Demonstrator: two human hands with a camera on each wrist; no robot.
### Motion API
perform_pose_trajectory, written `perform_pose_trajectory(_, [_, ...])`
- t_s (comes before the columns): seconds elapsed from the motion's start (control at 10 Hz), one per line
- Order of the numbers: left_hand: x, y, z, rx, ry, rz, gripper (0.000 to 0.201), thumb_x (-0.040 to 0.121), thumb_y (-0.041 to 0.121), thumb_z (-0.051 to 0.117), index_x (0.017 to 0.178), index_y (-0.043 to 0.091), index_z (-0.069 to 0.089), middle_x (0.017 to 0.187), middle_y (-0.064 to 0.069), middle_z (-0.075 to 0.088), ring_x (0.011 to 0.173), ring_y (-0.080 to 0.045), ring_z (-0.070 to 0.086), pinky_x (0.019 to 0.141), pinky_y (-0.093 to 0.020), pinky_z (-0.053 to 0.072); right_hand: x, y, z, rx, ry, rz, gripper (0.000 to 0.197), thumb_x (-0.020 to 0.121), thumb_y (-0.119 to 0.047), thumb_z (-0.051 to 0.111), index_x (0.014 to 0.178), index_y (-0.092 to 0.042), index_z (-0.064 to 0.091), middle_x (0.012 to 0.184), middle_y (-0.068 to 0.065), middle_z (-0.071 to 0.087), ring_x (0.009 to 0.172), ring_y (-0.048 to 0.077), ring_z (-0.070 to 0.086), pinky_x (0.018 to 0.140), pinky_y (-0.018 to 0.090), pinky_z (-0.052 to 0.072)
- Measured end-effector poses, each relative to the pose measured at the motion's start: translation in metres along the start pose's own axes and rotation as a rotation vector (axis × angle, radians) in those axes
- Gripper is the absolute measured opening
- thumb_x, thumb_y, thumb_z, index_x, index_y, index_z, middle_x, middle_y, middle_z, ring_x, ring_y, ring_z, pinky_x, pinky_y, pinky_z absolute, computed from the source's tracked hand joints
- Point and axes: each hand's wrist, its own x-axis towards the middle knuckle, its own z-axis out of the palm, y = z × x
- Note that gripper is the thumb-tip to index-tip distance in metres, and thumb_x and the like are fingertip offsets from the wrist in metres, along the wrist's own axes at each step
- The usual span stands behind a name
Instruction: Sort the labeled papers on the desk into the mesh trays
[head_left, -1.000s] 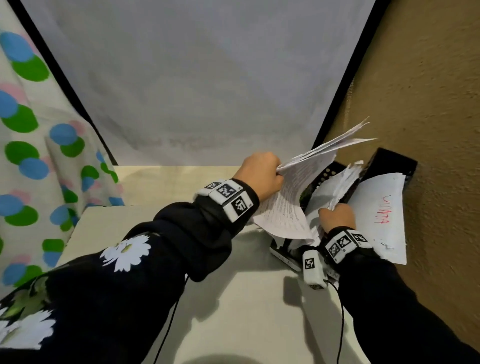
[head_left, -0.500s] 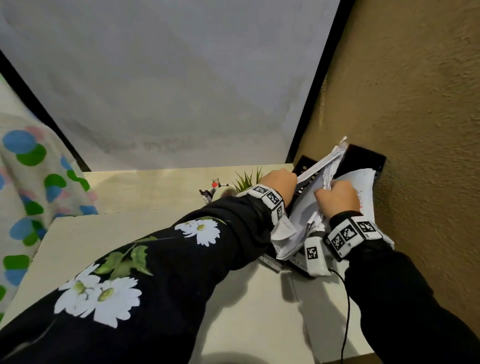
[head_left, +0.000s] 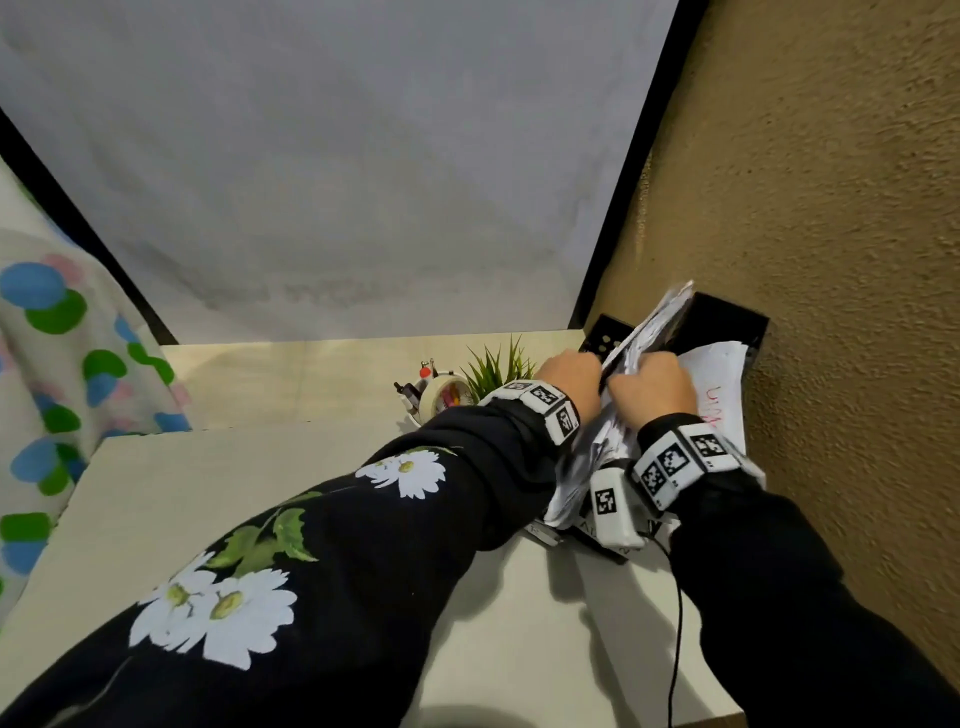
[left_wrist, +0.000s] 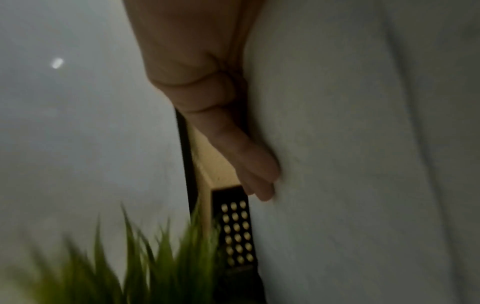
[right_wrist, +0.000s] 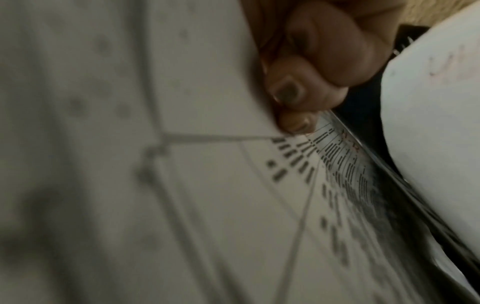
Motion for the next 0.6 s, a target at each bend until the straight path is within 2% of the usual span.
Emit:
perform_pose_trajectory(0.1, [0.001,-0.017,0.028,-0.186,-0.134,-0.141,0.030,0.087,0.018,0.055,0.112,0.002,0.055,0.112,-0.018,0.064,0.100,-0.034,0.063,0.079,-0.035,0.049,-0.007,0.014,0.027,-0.014,-0.092,0.027,0.028,0.079,-0.015,0.055,0.102,-0.002,0.064,0.106,0.021,0.067,0.095,0.037,0.062,0.077,0.034,0.048])
perform_pose_trajectory(0.2, [-0.002,-0.029,0.043,-0.243,-0.213,-0.140,0.050,0.082,0.021,0.062,0.123,0.003,0.042,0.116,-0.019,0.061,0.102,-0.034,0.062,0.078,-0.034,0.048,-0.019,0.023,0.043,-0.018,-0.146,0.033,0.033,0.085,-0.014,0.050,0.115,-0.006,0.058,0.118,0.021,0.062,0.106,0.037,0.058,0.081,0.032,0.043])
perform_pose_trajectory(0.3, [-0.006,-0.039,0.037,-0.270,-0.158,-0.110,0.056,0.078,0.026,0.065,0.125,0.007,0.041,0.111,-0.014,0.063,0.096,-0.030,0.063,0.071,-0.029,0.047,-0.020,0.026,0.045,0.044,-0.139,0.018,0.036,0.085,-0.021,0.052,0.118,-0.005,0.057,0.118,0.020,0.063,0.108,0.037,0.057,0.085,0.034,0.044])
perform_pose_trajectory(0.4, [-0.026,-0.047,0.022,-0.481,-0.053,-0.107,0.057,0.079,0.031,0.066,0.128,0.014,0.044,0.110,-0.006,0.062,0.089,-0.021,0.061,0.079,-0.030,0.051,-0.021,0.024,0.040,0.095,-0.105,-0.046,0.035,0.085,-0.036,0.055,0.101,-0.006,0.065,0.102,0.017,0.068,0.098,0.035,0.061,0.078,0.034,0.046])
perform_pose_trajectory(0.5, [-0.069,-0.069,0.023,-0.742,0.016,-0.129,0.043,0.083,0.026,0.064,0.123,0.019,0.050,0.110,0.001,0.059,0.091,-0.017,0.062,0.086,-0.030,0.054,-0.036,0.022,0.030,0.218,-0.181,-0.106,0.040,0.090,-0.044,0.053,0.072,-0.011,0.066,0.065,0.004,0.065,0.063,0.022,0.059,0.057,0.025,0.042])
perform_pose_trajectory(0.6, [-0.131,-0.107,0.052,-0.718,-0.022,-0.280,0.023,0.083,0.023,0.062,0.105,0.022,0.060,0.098,0.004,0.062,0.090,-0.018,0.064,0.083,-0.032,0.055,-0.066,0.033,0.024,0.228,-0.386,-0.103,0.046,0.090,-0.038,0.056,0.062,-0.003,0.065,0.036,-0.008,0.046,0.037,0.009,0.042,0.043,0.017,0.036])
